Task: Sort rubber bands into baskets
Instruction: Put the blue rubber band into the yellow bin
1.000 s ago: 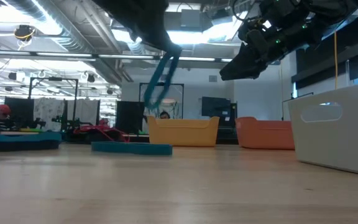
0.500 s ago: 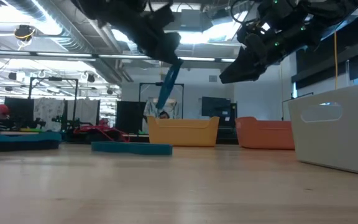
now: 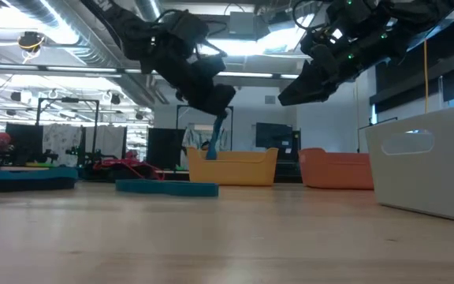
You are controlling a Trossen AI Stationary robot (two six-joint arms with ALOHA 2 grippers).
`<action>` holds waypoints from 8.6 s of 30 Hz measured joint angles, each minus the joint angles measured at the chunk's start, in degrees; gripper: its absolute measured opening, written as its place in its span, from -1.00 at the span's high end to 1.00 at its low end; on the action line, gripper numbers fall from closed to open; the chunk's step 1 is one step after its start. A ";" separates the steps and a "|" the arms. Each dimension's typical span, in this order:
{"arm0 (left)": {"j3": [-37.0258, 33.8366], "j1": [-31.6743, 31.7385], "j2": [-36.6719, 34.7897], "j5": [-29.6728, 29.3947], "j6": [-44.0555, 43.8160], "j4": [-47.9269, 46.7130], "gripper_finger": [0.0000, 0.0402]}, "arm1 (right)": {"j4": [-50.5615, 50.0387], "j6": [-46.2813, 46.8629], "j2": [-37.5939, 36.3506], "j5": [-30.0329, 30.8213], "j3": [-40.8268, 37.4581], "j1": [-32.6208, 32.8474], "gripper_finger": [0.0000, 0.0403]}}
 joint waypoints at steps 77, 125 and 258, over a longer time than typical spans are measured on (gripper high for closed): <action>-5.44 -24.95 2.70 12.73 -6.94 -34.92 -0.25 | 0.00 0.02 0.04 0.00 0.00 0.02 -0.06; -4.52 -5.41 -4.88 11.37 5.35 0.48 0.86 | 0.06 0.02 0.04 -0.02 0.00 0.02 -0.06; -7.45 -9.95 -16.95 4.35 3.85 -3.56 0.91 | 0.67 0.48 0.07 0.63 0.02 0.00 -0.06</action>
